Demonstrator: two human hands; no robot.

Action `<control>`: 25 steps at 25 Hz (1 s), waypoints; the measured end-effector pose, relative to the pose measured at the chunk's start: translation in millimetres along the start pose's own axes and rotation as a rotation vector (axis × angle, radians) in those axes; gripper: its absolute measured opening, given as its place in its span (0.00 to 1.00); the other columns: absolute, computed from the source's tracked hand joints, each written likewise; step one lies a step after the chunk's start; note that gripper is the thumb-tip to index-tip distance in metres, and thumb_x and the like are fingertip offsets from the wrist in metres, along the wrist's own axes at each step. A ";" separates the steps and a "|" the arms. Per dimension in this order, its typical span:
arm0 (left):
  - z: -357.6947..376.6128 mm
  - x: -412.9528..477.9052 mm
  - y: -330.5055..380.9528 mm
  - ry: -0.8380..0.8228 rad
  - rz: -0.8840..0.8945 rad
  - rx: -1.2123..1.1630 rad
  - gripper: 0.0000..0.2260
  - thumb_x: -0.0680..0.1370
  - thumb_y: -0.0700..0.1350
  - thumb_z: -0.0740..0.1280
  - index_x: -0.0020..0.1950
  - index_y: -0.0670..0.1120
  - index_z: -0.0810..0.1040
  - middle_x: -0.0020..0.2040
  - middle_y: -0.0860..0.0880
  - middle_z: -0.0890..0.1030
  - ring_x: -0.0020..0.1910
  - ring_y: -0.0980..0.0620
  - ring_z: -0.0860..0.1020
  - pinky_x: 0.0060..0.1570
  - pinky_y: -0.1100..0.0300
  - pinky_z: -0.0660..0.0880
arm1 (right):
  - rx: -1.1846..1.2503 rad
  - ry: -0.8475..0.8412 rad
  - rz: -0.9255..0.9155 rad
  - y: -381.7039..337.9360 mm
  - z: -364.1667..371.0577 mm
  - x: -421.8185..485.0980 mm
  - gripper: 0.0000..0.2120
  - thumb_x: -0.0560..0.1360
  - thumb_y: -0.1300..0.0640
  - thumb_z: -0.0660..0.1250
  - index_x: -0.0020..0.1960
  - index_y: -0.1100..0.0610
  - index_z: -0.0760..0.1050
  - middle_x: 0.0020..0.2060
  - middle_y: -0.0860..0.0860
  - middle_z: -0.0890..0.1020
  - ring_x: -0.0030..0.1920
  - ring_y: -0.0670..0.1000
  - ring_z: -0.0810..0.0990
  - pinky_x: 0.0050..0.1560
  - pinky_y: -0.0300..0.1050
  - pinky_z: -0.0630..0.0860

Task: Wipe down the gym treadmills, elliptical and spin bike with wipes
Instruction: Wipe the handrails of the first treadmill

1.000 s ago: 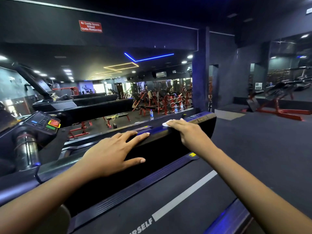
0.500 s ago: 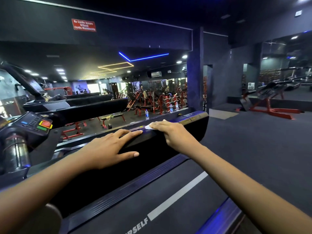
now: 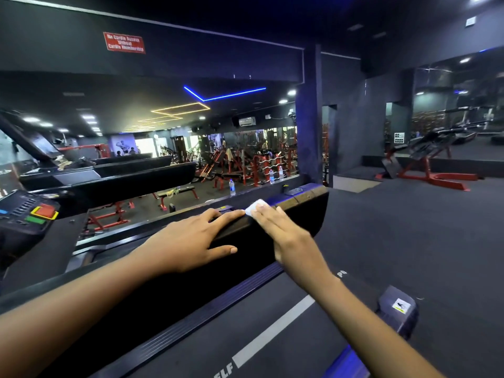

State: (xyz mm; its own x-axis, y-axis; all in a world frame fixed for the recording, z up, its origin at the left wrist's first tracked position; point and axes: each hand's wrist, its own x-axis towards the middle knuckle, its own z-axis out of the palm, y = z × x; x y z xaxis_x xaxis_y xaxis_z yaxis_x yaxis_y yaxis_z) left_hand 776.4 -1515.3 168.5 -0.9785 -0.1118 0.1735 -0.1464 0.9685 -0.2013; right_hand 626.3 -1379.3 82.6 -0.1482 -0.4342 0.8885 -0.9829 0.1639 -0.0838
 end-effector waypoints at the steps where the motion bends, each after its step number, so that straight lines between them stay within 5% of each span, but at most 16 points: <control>1: 0.2 0.3 -0.2 -0.001 0.000 -0.003 0.31 0.77 0.65 0.53 0.74 0.66 0.39 0.73 0.55 0.58 0.68 0.53 0.67 0.59 0.56 0.69 | -0.012 0.030 -0.056 0.9 5.0 -6.8 0.29 0.67 0.77 0.58 0.67 0.62 0.70 0.66 0.55 0.73 0.69 0.51 0.68 0.71 0.47 0.61; 7: 1.6 -2.1 -2.4 0.019 0.026 -0.017 0.31 0.75 0.67 0.51 0.73 0.67 0.37 0.71 0.56 0.60 0.65 0.54 0.69 0.58 0.58 0.70 | -0.102 0.169 0.141 77.1 -1.9 -3.6 0.32 0.66 0.80 0.63 0.66 0.58 0.72 0.64 0.52 0.75 0.67 0.46 0.68 0.72 0.39 0.57; 11: 0.3 -2.5 -1.8 0.012 0.023 -0.006 0.32 0.75 0.67 0.51 0.73 0.67 0.36 0.71 0.56 0.60 0.65 0.54 0.69 0.58 0.58 0.71 | -0.104 0.172 0.297 102.7 -13.1 8.6 0.26 0.69 0.77 0.61 0.63 0.57 0.75 0.61 0.54 0.78 0.63 0.53 0.74 0.69 0.39 0.61; 16: 0.6 -2.4 -2.0 0.014 0.026 0.013 0.32 0.75 0.67 0.51 0.73 0.66 0.36 0.71 0.55 0.60 0.66 0.53 0.69 0.59 0.57 0.71 | -0.056 -0.122 -0.083 70.2 -9.0 34.8 0.25 0.67 0.75 0.59 0.61 0.61 0.76 0.58 0.54 0.79 0.58 0.51 0.76 0.68 0.42 0.62; 20: 1.3 -3.1 -1.3 0.031 0.033 0.028 0.31 0.76 0.67 0.51 0.73 0.66 0.36 0.71 0.56 0.60 0.66 0.54 0.68 0.59 0.58 0.69 | -0.110 -0.167 0.041 109.4 -24.3 36.6 0.24 0.70 0.73 0.60 0.62 0.56 0.76 0.59 0.52 0.79 0.56 0.55 0.78 0.60 0.49 0.73; 25: 0.5 -2.8 -0.5 0.018 0.037 0.025 0.32 0.75 0.68 0.49 0.72 0.66 0.35 0.71 0.55 0.60 0.66 0.53 0.68 0.59 0.58 0.70 | -0.075 -0.116 0.213 137.1 -35.9 30.7 0.26 0.69 0.75 0.59 0.63 0.57 0.75 0.61 0.52 0.78 0.61 0.52 0.76 0.65 0.43 0.68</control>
State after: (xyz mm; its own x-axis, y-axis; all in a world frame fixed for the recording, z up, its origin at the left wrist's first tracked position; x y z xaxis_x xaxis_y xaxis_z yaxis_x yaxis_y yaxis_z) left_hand 779.1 -1515.6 167.7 -0.9806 -0.0722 0.1825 -0.1143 0.9659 -0.2321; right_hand 490.9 -1338.3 114.6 -0.3666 -0.4813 0.7962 -0.9181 0.3260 -0.2256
